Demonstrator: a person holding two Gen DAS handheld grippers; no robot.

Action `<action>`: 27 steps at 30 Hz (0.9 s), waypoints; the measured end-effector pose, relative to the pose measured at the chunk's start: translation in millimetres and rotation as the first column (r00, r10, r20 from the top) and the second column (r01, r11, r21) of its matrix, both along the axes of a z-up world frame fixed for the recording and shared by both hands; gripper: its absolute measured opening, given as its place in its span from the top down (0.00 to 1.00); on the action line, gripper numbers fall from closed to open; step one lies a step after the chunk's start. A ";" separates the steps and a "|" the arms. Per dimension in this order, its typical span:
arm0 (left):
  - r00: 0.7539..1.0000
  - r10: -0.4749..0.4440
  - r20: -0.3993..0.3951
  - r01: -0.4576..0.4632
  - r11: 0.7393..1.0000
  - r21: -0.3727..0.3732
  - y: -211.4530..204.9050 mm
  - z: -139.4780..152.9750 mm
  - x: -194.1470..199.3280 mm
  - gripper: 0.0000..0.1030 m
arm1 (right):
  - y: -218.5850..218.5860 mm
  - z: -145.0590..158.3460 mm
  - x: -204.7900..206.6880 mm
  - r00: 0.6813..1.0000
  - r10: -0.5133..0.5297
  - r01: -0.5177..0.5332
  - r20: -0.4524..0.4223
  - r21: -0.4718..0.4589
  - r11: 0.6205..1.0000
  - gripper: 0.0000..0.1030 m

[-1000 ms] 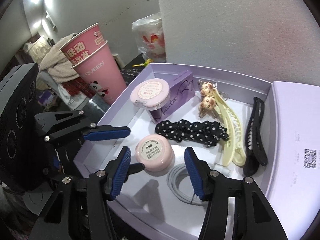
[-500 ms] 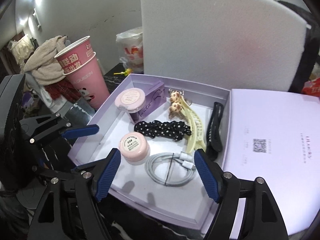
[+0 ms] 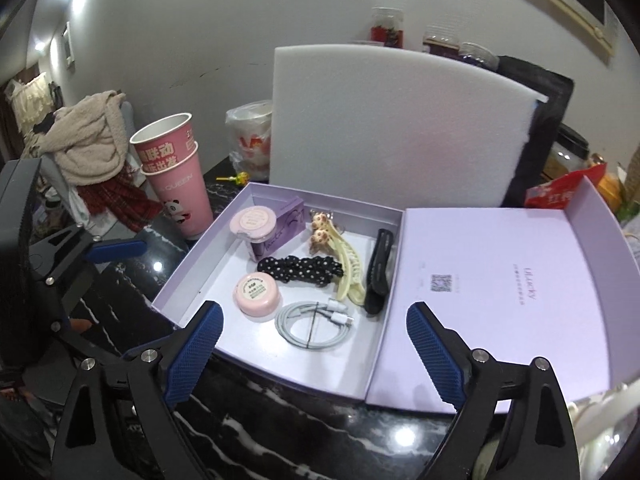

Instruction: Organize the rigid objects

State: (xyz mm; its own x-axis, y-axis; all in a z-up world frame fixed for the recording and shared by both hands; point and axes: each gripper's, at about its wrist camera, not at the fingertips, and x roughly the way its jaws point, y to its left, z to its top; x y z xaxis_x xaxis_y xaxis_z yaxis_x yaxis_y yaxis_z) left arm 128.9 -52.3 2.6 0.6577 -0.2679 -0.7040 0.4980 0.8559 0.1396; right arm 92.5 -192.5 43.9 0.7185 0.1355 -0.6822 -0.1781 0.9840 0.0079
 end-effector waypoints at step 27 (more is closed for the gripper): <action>0.983 0.179 0.047 -0.173 0.979 -0.106 26.9 54.7 -87.0 0.03 | -0.4 35.4 -109.4 0.980 -0.149 0.160 0.135 -0.078 0.984 0.00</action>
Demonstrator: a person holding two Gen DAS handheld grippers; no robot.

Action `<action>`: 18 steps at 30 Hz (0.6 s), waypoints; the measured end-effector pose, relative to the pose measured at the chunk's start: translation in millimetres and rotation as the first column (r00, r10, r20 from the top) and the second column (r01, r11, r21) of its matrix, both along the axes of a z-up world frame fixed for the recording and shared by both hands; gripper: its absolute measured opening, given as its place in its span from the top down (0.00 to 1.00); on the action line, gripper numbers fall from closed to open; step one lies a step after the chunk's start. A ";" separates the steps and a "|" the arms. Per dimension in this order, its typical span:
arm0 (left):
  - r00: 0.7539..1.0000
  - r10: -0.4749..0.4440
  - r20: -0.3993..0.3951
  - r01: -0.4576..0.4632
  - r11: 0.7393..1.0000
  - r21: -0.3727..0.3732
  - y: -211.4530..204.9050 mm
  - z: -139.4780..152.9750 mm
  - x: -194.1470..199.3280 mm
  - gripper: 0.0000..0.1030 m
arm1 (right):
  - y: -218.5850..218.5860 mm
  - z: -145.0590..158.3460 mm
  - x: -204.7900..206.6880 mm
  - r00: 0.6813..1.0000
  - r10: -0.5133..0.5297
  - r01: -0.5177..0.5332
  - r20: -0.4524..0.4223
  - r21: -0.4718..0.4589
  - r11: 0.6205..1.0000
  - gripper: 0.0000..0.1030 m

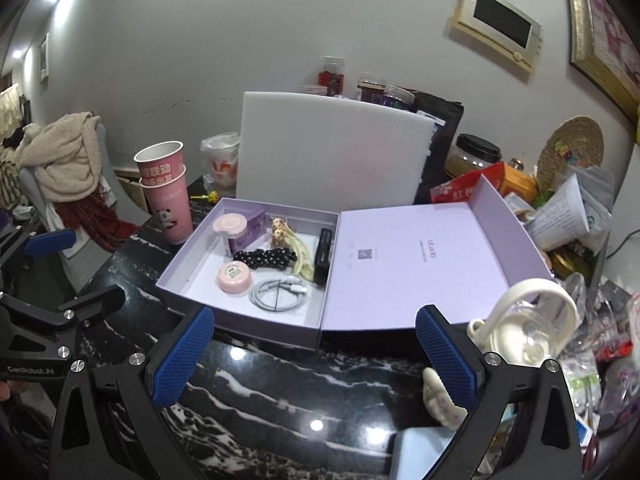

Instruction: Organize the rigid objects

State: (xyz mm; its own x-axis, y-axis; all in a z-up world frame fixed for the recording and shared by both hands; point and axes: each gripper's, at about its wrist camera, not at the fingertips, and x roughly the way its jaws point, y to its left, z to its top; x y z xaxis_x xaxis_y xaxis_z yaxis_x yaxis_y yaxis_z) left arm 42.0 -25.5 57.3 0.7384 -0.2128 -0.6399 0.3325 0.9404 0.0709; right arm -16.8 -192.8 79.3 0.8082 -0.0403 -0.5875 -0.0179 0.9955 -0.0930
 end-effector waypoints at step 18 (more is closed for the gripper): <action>1.000 0.012 -0.013 -0.013 0.999 -0.033 1.3 -3.0 -25.3 0.03 | -2.1 -15.2 -31.4 0.999 -0.016 0.019 -0.035 0.065 0.998 0.00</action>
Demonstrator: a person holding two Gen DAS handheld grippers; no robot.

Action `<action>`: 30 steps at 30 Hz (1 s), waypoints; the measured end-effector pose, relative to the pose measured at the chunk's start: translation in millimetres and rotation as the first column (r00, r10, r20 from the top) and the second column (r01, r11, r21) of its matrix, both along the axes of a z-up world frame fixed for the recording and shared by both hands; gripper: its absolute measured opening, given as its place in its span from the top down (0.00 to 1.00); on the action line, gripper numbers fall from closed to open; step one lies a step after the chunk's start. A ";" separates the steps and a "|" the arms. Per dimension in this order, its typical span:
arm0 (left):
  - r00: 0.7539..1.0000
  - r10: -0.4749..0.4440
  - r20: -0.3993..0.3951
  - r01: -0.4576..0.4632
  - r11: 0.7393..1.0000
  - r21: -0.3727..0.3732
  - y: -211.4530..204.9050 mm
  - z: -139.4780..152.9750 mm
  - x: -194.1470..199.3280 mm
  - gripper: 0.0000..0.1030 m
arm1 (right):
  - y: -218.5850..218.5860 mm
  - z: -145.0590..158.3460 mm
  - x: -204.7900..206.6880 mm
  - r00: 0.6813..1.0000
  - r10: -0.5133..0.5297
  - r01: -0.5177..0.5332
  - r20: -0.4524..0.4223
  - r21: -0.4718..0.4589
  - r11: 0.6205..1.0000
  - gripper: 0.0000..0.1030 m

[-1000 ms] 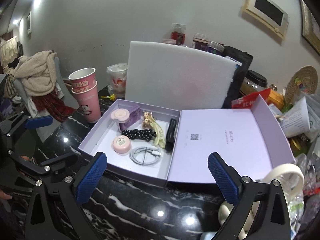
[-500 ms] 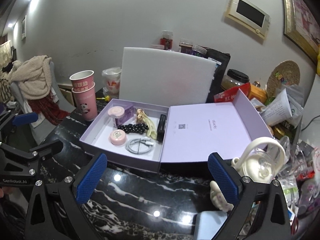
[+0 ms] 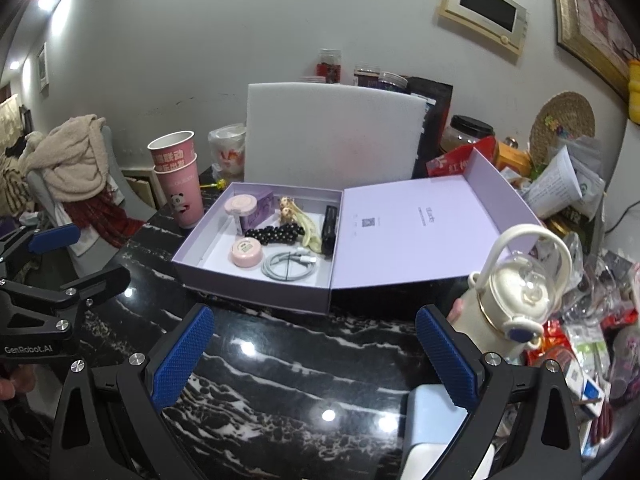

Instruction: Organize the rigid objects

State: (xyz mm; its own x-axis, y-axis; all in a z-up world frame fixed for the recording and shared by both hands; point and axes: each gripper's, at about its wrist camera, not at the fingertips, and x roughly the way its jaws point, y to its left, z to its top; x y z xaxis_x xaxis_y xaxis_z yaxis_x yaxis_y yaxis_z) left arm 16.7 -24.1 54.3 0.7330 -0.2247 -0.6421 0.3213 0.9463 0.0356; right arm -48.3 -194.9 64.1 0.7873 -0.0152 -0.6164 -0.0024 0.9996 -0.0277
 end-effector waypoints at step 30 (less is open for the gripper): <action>1.000 0.004 0.017 -0.004 1.000 0.001 -0.7 4.5 -6.0 0.03 | -2.7 4.1 -6.2 1.000 0.003 -0.003 0.007 0.006 1.000 0.00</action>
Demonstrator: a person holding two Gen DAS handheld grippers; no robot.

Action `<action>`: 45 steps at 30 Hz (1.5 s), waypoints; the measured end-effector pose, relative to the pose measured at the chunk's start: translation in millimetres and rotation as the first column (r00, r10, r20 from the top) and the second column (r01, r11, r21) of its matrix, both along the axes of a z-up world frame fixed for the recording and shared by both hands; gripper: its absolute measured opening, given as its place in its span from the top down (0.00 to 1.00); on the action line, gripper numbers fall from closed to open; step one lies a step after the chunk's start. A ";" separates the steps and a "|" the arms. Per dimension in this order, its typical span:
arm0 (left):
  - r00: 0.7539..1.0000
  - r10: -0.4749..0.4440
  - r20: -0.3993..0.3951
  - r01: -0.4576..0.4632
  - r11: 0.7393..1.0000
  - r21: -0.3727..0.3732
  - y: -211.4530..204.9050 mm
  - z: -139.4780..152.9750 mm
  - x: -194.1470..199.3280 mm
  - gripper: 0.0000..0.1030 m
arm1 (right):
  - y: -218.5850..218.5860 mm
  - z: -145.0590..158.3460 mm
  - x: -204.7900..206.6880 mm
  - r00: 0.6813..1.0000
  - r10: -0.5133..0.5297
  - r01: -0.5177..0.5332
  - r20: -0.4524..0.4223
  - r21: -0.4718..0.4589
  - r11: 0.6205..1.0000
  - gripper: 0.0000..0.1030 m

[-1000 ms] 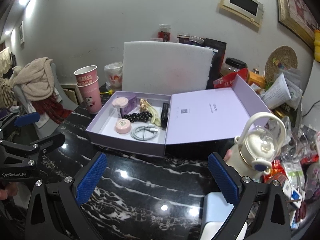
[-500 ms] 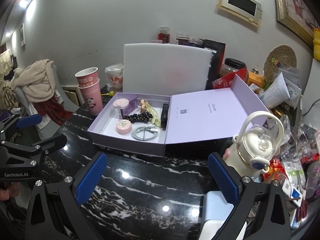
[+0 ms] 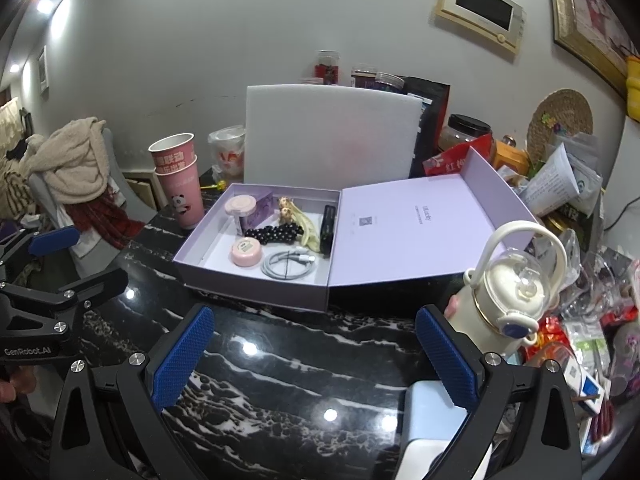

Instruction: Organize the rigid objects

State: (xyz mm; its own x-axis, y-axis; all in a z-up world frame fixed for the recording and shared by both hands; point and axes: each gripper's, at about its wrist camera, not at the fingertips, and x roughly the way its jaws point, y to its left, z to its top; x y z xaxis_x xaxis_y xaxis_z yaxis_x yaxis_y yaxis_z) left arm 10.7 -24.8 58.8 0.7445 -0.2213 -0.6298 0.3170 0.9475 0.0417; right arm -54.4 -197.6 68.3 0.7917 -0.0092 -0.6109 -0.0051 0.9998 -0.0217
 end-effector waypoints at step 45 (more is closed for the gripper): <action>1.000 0.005 -0.023 -0.004 0.999 0.032 -5.5 -10.2 1.3 0.03 | 1.6 -4.7 -0.7 1.000 -0.008 0.008 -0.015 -0.026 1.000 0.00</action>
